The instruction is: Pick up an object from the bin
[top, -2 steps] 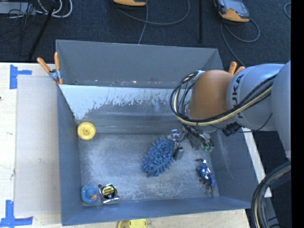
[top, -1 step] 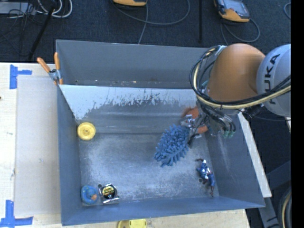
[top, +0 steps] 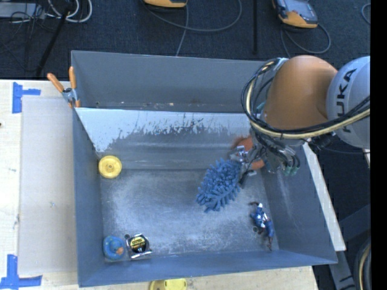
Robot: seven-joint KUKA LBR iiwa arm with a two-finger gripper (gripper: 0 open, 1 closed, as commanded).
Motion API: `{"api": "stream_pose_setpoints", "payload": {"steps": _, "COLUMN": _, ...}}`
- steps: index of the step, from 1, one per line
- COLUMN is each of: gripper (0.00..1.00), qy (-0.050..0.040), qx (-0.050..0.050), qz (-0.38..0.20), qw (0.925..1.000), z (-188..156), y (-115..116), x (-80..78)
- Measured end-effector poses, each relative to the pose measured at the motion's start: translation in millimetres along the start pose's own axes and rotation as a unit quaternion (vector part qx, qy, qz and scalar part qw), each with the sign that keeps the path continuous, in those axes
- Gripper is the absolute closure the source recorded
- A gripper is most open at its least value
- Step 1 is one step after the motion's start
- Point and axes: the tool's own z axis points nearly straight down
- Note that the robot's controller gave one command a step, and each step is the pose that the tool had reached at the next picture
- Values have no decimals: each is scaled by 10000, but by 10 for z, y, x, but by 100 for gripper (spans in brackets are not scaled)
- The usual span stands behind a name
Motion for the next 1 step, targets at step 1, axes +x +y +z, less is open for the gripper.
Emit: {"api": "stream_pose_setpoints", "payload": {"steps": 1, "gripper": 100, "qy": 13, "qx": -4, "qz": -62, "qw": 10000, "z": -460, "y": -21, "x": -172}}
